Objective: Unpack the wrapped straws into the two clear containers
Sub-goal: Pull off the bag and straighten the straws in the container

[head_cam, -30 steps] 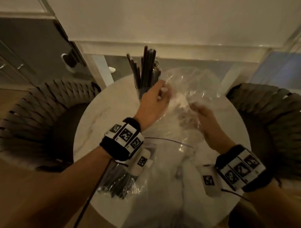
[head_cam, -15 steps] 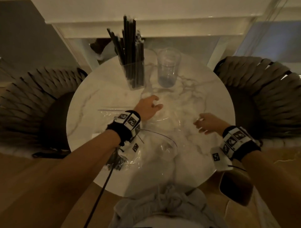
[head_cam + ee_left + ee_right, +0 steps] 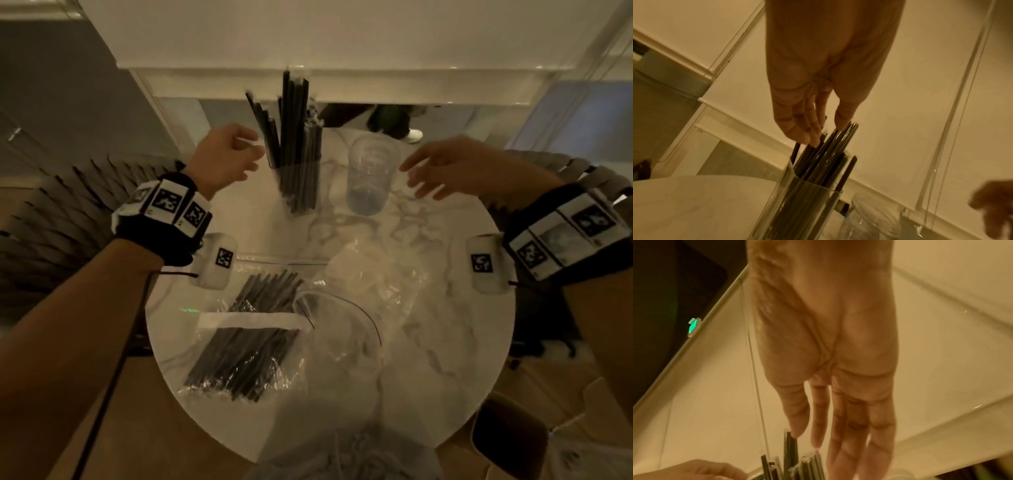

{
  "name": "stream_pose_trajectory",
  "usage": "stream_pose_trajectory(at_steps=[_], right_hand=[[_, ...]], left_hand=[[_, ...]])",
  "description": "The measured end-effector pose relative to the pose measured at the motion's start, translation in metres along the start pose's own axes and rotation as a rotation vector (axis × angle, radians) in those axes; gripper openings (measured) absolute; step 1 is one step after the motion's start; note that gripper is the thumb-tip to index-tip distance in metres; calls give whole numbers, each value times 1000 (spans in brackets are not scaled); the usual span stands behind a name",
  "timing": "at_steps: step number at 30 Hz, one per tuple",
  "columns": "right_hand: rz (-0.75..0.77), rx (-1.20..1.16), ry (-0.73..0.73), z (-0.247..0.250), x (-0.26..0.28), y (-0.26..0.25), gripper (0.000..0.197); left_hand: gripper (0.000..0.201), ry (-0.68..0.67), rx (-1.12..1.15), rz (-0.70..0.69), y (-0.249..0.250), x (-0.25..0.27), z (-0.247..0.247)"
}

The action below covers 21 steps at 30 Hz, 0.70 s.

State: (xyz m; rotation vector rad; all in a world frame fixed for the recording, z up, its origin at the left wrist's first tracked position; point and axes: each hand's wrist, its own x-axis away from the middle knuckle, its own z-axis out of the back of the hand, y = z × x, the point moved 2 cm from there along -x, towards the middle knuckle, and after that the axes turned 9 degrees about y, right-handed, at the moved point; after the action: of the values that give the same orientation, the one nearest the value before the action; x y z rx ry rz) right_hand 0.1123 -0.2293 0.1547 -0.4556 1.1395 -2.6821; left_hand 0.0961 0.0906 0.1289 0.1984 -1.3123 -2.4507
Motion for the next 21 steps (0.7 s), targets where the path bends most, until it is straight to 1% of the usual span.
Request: stream_pose_trajectory(at_steps=[2, 3, 5, 7, 8, 10, 11, 12, 13, 14, 15, 17, 18, 19, 21], right_hand=[[55, -95, 32, -14, -33, -16, 24], [58, -148, 39, -25, -50, -23, 31], [17, -263, 40, -50, -85, -33, 50], [-42, -302, 37, -72, -116, -39, 74], [-66, -287, 25, -81, -129, -41, 84], [-69, -238, -14, -94, -153, -43, 100], [-31, -212, -31, -99, -164, -44, 104], [34, -186, -38, -101, -172, -48, 103], [116, -161, -31, -102, -179, -53, 96], [193, -139, -10, -100, -184, -59, 88], [257, -131, 14, -97, -188, -64, 80], [334, -182, 41, -88, -188, -71, 69], [331, -222, 43, -83, -188, -71, 69], [311, -248, 41, -80, -189, -69, 73], [252, -214, -3, -78, -190, -61, 88]], left_hand=[[55, 59, -4, 25, -3, -19, -8], [69, 72, -48, 44, -5, -28, -14], [102, 58, -165, 76, -9, -44, -32], [127, 22, -204, 122, -12, -55, -50], [135, 23, -222, 134, -12, -60, -56], [145, 17, -276, 106, -14, -74, -68], [149, 2, -261, 78, -16, -80, -74], [152, -8, -205, 48, -22, -88, -78], [150, 1, -140, 21, -33, -99, -82], [142, 2, -97, -3, -47, -109, -84], [131, 3, -76, -22, -56, -115, -83], [107, 7, -58, 0, -48, -114, -71], [95, -11, -17, 6, -37, -109, -63], [80, -63, 24, 10, -32, -107, -57], [52, -216, 74, -21, -21, -104, -48]])
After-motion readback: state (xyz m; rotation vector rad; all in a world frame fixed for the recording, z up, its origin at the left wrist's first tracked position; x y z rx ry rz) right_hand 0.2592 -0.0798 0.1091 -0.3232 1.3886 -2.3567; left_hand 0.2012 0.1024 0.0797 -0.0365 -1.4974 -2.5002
